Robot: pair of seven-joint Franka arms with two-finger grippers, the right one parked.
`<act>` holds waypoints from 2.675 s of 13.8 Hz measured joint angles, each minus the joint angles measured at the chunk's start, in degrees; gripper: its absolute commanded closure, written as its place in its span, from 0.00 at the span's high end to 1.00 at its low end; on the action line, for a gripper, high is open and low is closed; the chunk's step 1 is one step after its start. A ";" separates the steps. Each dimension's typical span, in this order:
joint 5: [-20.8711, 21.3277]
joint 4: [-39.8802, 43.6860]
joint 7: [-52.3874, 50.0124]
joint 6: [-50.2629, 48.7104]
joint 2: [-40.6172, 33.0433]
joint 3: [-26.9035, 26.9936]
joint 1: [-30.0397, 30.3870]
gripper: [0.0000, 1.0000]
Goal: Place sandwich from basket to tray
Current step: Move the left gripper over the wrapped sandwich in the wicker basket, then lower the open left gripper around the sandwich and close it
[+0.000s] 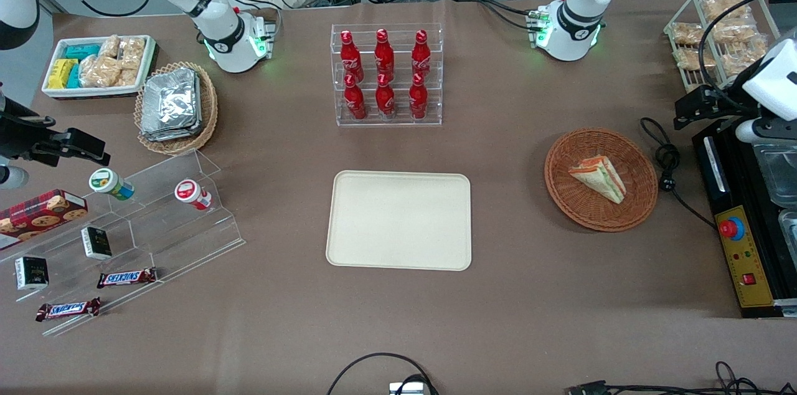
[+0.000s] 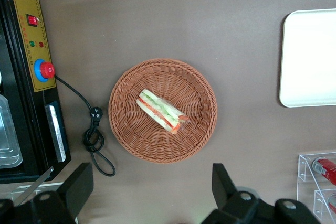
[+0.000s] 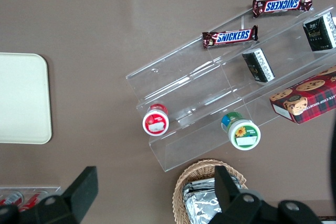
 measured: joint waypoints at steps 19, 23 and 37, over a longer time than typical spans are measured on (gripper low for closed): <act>0.47 -23.50 -33.32 19.32 -2.77 0.15 -0.03 1.00; 0.50 -33.29 -39.20 27.32 -4.80 0.15 -0.03 1.00; 0.53 -51.56 -50.32 53.45 -2.39 0.15 -0.03 1.00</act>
